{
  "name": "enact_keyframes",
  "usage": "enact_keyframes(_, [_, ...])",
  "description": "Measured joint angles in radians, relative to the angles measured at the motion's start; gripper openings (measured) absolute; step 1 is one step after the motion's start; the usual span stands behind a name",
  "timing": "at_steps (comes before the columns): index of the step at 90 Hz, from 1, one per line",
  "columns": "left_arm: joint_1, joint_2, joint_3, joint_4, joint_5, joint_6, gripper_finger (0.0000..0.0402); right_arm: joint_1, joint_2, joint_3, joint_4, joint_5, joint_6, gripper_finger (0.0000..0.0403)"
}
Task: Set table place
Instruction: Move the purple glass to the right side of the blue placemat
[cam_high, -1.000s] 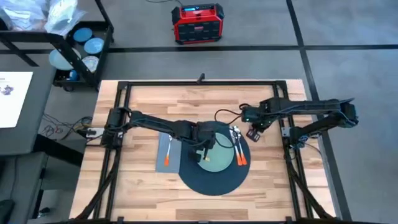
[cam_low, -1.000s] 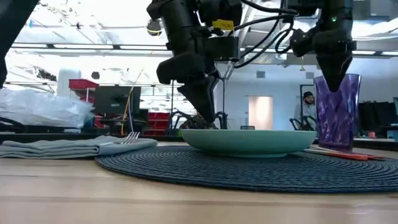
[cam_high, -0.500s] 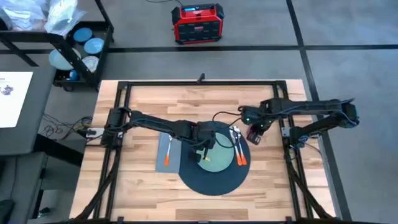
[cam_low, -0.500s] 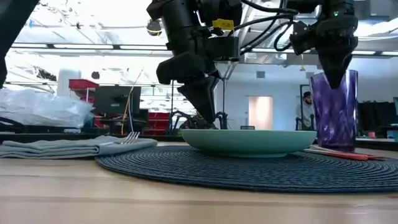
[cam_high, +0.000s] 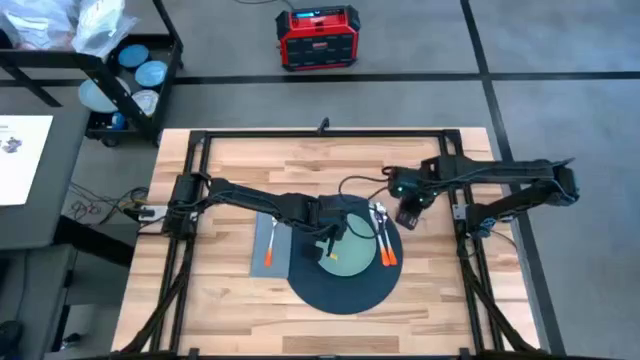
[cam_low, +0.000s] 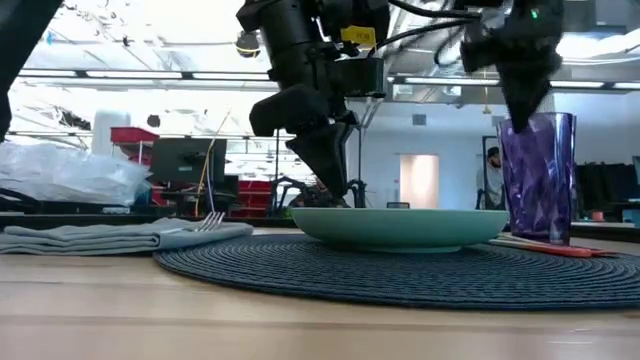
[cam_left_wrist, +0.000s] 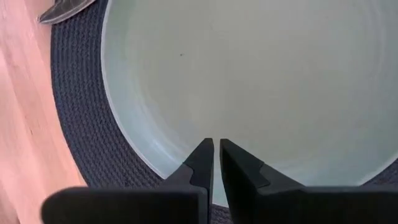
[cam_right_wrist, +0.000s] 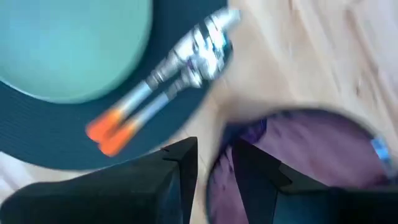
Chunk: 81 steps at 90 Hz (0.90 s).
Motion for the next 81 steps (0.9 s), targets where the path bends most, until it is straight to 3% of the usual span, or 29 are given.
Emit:
enact_keyframes(13, [-0.001,-0.014,0.000,0.059,0.001,0.045,0.0009,0.000,-0.082,0.063,-0.003,0.070,-0.062,0.0089])
enact_keyframes(28, [-0.003,-0.164,-0.068,0.216,0.073,0.093,0.0001,0.020,-0.354,-0.035,0.070,0.122,-0.058,0.0089])
enact_keyframes(35, [0.003,-0.299,-0.220,0.358,0.080,0.093,0.0000,0.075,-0.526,-0.166,0.212,0.091,-0.017,0.0089])
enact_keyframes(52, [0.011,-0.703,-0.737,0.801,0.151,-0.014,0.0001,0.208,-0.872,-0.503,0.580,0.074,0.061,0.0089])
enact_keyframes(67, [-0.061,-1.039,-1.116,1.178,0.170,-0.170,0.0001,0.303,-1.020,-0.764,0.819,0.079,0.060,0.0089])
enact_keyframes(81, [-0.144,-1.344,-1.380,1.384,0.052,-0.221,0.0001,0.385,-1.074,-1.047,1.207,0.114,-0.014,0.0090])
